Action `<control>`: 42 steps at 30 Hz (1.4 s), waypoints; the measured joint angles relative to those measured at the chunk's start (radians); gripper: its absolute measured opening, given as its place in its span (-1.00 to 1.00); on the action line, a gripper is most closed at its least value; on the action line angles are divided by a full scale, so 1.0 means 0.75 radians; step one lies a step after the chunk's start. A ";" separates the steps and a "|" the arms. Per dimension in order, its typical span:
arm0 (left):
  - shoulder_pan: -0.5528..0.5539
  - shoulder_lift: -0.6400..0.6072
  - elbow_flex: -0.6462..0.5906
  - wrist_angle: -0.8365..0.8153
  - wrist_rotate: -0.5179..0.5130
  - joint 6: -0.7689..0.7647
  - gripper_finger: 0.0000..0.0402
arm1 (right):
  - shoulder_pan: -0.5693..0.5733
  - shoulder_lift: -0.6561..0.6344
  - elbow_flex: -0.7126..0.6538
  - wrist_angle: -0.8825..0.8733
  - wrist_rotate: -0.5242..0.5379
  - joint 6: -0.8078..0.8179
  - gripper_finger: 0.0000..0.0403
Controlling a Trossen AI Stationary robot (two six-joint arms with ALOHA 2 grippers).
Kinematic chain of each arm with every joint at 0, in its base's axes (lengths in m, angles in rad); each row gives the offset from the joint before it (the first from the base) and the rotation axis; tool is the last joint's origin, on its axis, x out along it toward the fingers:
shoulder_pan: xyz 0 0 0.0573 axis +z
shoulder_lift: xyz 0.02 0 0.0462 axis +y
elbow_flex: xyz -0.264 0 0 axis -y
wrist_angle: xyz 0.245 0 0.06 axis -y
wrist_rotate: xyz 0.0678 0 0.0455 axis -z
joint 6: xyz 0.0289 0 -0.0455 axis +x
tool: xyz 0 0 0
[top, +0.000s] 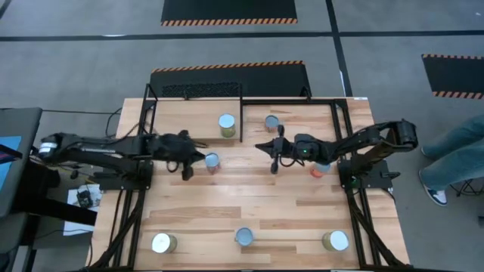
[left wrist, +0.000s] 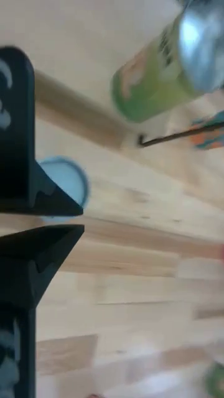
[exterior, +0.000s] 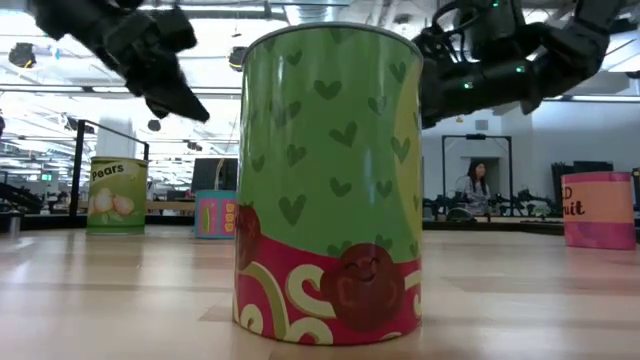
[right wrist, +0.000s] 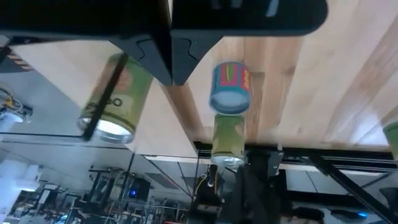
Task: Pick and place cans onto a shelf
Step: Put the canned corn on the shelf
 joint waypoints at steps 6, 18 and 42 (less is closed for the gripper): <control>-0.039 0.318 0.222 -0.201 -0.001 -0.022 -0.62 | 0.001 -0.076 -0.027 -0.005 0.000 -0.008 -0.96; -0.089 0.659 0.375 -0.254 -0.008 0.045 -0.37 | 0.002 -0.081 -0.030 -0.050 -0.001 -0.014 -0.95; -0.089 0.763 0.344 -0.234 -0.117 0.144 -0.94 | 0.001 -0.081 -0.030 -0.062 0.000 -0.015 -0.96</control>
